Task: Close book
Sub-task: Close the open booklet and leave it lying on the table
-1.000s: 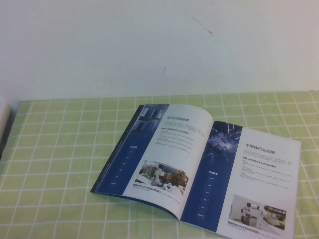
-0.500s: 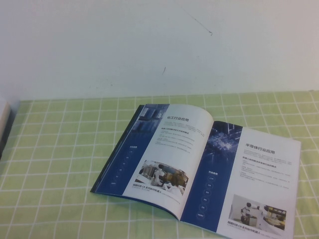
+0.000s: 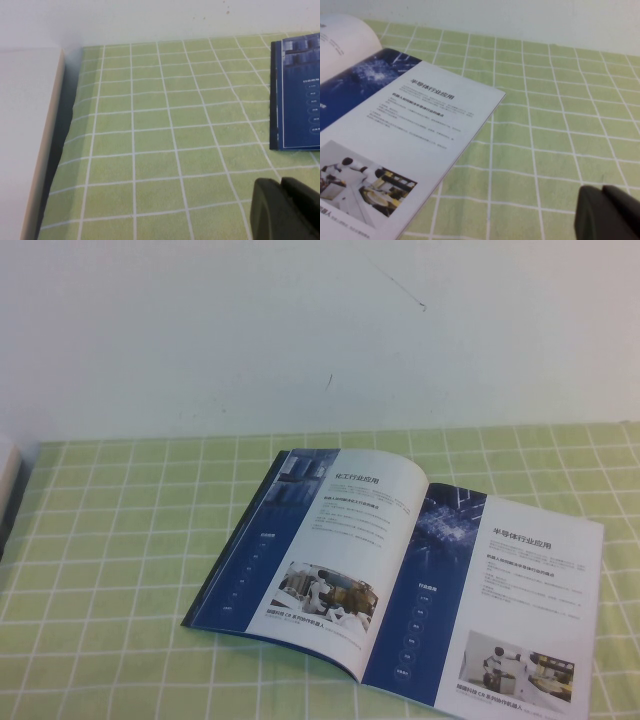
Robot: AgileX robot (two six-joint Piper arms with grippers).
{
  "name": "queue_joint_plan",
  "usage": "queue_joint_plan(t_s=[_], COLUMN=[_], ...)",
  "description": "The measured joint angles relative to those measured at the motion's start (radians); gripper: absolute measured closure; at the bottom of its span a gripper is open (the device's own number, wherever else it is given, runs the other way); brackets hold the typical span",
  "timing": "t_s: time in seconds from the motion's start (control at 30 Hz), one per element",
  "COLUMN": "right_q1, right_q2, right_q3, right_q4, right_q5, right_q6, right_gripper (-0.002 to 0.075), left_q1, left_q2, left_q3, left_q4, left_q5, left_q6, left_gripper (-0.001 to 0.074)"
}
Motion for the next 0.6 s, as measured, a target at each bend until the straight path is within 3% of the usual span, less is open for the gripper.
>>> queue_joint_plan(t_s=[0.3, 0.6], right_q1=[0.0, 0.0], right_q2=[0.0, 0.0], right_q3=[0.0, 0.002], right_q4=[0.0, 0.0], right_q5=[0.0, -0.008], right_q6=[0.0, 0.0], right_gripper=[0.0729, 0.0729], left_q1=[0.0, 0.0], left_q2=[0.0, 0.0], left_q3=[0.002, 0.006], left_q4=[0.02, 0.005], left_q5=[-0.027, -0.37], left_q6=[0.004, 0.002], left_gripper=[0.0738, 0.0738])
